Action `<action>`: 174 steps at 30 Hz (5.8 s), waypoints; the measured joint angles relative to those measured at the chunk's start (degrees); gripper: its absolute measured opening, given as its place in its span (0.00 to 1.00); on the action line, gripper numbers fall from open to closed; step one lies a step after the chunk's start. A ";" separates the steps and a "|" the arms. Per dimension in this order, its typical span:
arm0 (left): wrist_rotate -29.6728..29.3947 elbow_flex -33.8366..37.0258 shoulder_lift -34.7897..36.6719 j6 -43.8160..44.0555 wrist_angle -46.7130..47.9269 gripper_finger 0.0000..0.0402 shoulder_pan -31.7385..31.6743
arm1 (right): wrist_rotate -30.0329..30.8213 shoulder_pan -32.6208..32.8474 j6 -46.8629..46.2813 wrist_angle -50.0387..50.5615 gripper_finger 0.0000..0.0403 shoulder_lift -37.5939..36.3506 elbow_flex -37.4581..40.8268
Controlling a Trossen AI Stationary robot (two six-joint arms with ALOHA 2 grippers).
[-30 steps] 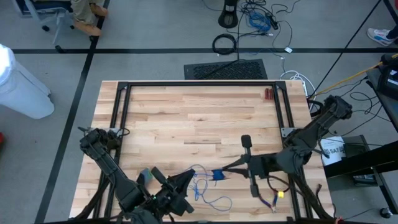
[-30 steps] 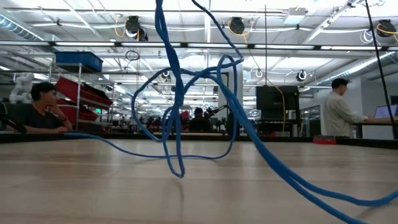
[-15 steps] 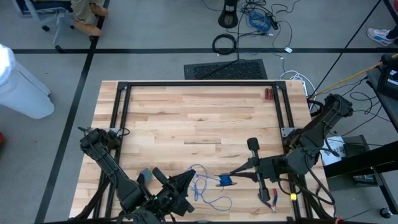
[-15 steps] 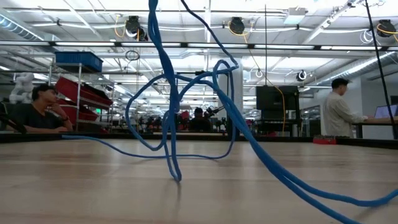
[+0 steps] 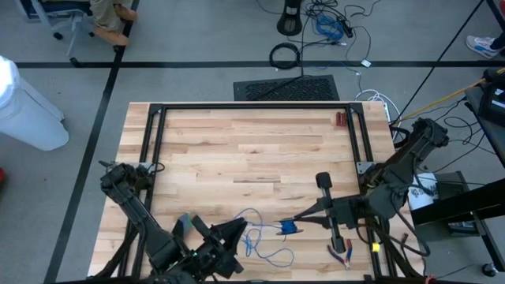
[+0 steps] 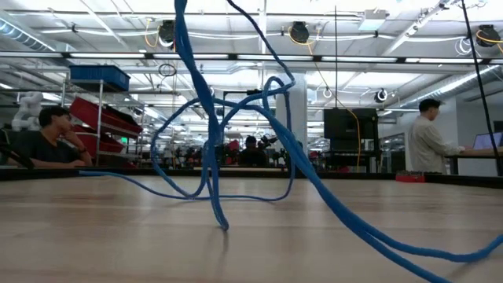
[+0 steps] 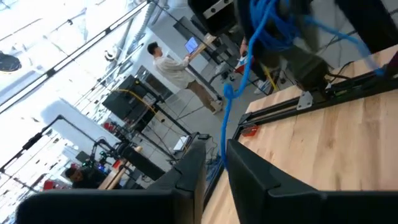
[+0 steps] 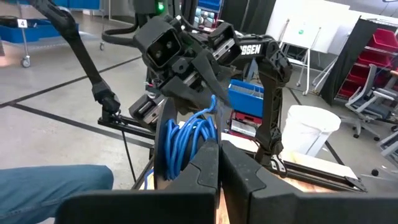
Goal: Coil cords
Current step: Coil the blue wire onto the black spool
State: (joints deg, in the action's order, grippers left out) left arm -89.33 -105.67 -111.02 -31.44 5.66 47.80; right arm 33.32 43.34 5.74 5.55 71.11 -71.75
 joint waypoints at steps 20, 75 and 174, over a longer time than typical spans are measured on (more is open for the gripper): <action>19.71 0.00 -3.28 21.94 5.52 0.20 -6.45 | 16.49 9.00 5.75 0.44 0.00 -3.76 0.00; 29.59 0.00 -7.43 35.65 7.33 0.20 -13.93 | 29.94 13.79 11.66 0.54 0.00 -5.00 0.00; 36.47 -10.69 -8.24 23.35 21.72 0.00 -15.86 | 27.65 -5.73 10.22 -6.05 0.00 9.36 -0.02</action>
State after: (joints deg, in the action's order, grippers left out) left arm -52.86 -116.36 -119.26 -8.10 27.38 31.94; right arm 60.97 37.60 15.96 -0.50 80.47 -71.77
